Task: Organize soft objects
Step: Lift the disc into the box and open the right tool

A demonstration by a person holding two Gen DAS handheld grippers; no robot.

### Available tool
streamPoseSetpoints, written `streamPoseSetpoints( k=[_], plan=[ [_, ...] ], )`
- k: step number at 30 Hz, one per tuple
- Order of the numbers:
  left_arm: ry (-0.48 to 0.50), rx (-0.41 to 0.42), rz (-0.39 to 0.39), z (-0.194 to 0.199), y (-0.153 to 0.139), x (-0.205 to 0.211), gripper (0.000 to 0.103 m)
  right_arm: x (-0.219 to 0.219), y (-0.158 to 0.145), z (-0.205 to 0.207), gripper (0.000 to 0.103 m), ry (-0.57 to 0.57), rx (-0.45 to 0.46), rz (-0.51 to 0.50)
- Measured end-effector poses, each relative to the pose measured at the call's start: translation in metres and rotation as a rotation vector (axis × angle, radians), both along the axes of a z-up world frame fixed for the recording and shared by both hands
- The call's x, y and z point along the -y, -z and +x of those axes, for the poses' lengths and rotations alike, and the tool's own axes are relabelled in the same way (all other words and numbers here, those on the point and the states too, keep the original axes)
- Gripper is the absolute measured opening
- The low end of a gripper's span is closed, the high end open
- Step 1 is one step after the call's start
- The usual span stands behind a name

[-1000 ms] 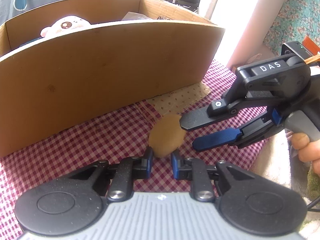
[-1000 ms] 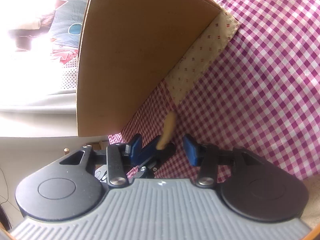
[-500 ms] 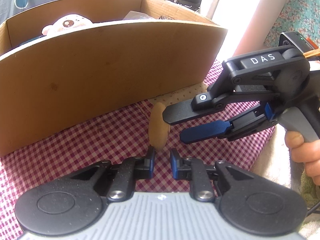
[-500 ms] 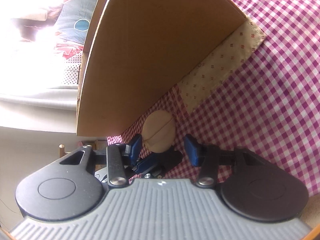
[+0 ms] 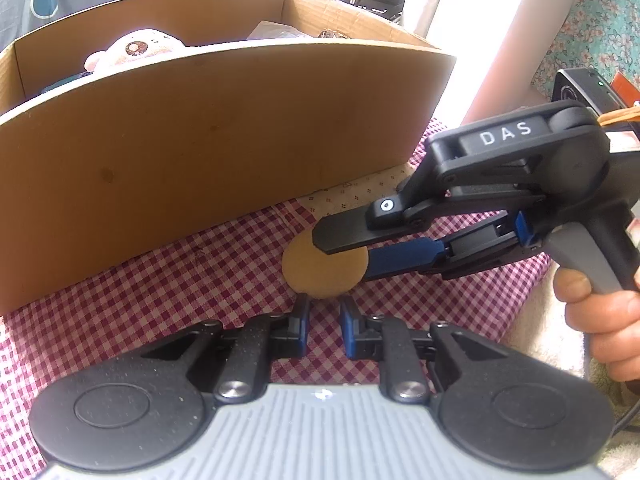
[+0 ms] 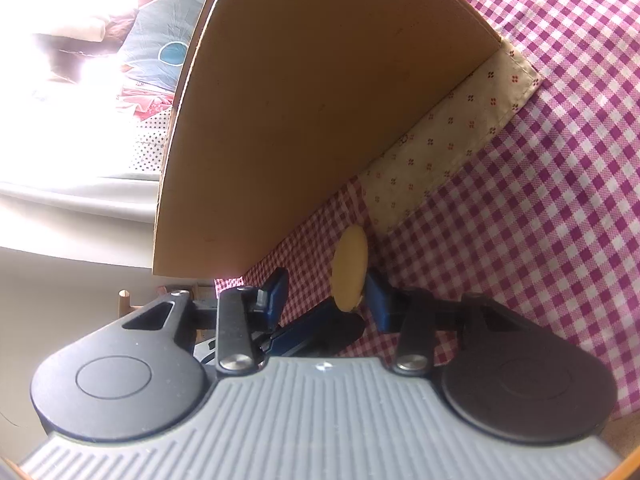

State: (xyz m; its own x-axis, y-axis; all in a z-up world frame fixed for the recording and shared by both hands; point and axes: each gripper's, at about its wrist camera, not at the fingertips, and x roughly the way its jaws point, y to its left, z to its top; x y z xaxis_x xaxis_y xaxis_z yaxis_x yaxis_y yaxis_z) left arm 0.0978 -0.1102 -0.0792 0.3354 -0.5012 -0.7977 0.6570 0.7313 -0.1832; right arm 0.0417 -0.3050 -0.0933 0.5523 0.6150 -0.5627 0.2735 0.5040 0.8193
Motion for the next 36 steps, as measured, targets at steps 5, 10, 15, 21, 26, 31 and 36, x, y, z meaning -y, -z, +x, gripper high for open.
streamPoseSetpoints(
  k=[5, 10, 15, 21, 26, 31, 36],
  plan=[
    [0.0, 0.006, 0.005, -0.001, 0.0, 0.001, 0.019, -0.012, 0.005, 0.006, 0.009, -0.008, -0.009, -0.066],
    [0.007, 0.006, 0.007, -0.001, 0.001, 0.0, 0.02, -0.02, -0.001, 0.002, 0.005, -0.014, 0.024, -0.092],
    [-0.001, 0.021, -0.018, -0.005, -0.015, -0.014, 0.055, -0.033, -0.049, -0.012, 0.005, -0.07, 0.149, -0.171],
    [-0.033, 0.103, -0.137, -0.01, -0.057, -0.049, 0.094, -0.04, -0.149, -0.011, 0.005, -0.141, 0.392, -0.329],
    [-0.082, 0.124, -0.185, -0.007, -0.067, -0.065, 0.096, -0.033, -0.182, 0.037, 0.006, -0.179, 0.361, -0.48],
    [-0.096, 0.1, -0.185, -0.003, -0.068, -0.068, 0.096, -0.013, -0.151, 0.123, 0.006, -0.296, 0.082, -0.506],
    [-0.097, 0.099, -0.189, 0.002, -0.065, -0.073, 0.096, -0.015, -0.102, 0.171, 0.008, -0.42, -0.153, -0.515]
  ],
)
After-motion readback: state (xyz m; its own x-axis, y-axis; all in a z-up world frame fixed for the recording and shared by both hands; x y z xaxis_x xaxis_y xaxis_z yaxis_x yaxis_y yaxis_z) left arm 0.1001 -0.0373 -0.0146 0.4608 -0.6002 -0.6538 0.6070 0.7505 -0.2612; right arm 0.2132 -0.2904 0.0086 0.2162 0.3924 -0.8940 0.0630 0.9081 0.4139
